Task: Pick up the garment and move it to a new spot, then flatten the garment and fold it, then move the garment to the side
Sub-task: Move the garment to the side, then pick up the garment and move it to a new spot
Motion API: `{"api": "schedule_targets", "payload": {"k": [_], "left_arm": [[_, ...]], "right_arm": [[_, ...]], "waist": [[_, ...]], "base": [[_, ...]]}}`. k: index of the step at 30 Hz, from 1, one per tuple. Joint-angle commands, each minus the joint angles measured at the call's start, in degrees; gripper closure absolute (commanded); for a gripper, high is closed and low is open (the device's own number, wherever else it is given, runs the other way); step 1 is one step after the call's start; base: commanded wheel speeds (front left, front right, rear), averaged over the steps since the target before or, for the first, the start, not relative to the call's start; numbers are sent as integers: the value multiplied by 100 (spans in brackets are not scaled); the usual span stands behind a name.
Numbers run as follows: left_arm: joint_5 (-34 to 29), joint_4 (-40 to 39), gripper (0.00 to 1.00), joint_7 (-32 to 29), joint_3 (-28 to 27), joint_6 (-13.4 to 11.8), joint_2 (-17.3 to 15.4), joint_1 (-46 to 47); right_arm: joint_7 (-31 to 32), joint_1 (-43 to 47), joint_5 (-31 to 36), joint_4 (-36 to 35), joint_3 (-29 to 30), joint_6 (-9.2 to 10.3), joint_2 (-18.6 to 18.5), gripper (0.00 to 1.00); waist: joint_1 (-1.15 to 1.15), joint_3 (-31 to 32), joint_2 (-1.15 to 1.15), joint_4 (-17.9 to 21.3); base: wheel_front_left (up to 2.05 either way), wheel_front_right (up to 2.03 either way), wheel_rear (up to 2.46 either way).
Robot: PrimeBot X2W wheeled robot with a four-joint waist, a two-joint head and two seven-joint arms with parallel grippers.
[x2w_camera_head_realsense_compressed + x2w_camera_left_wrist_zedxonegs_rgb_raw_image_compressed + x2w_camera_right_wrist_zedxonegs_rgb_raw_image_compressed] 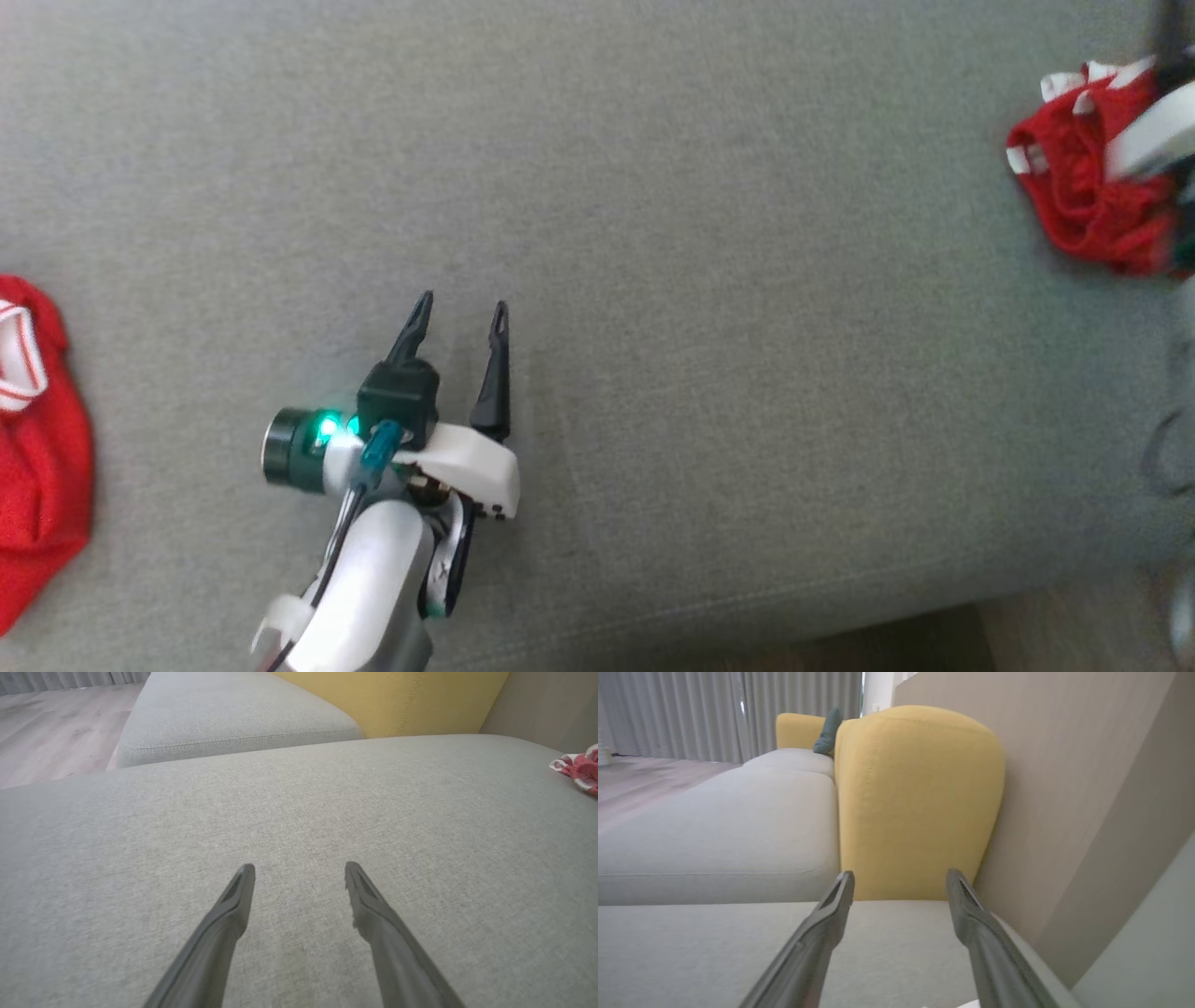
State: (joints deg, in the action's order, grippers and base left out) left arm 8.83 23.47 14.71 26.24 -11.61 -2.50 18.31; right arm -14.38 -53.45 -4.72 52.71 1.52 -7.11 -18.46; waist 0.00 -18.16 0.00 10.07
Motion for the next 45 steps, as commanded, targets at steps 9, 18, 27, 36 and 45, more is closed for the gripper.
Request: {"api": "schedule_targets", "payload": {"k": [9, 18, 27, 36, 45], "left_arm": [[267, -281, 0, 29, -380, -206, -38, -244], [285, -251, 0, 29, -703, -261, -38, -473], [287, -105, 0, 29, -969, -226, -38, -815], [192, -11, 0, 29, -1103, -169, -38, -1046], [146, -141, 0, 29, -1159, -122, -38, -1139]], "right_arm": [[-61, 1526, -361, -1277, -508, -37, 1080, 0], [-62, 2567, -578, -1589, -409, -37, 1466, 0], [-62, 3408, -332, -1688, -464, -37, 1555, 0], [-62, 3827, -492, -2090, -575, -37, 1557, 0], [-62, 3940, -529, -2304, -609, -37, 1558, 0]], "waist": [[0, 512, 0, -494], [0, 881, 0, -852], [0, 1338, 0, -945], [0, 1626, 0, -917], [0, 1666, 0, -937]], "base": [[0, 0, 0], [0, 0, 0], [0, 0, 0], [0, 0, 0], [0, 0, 0]]}}
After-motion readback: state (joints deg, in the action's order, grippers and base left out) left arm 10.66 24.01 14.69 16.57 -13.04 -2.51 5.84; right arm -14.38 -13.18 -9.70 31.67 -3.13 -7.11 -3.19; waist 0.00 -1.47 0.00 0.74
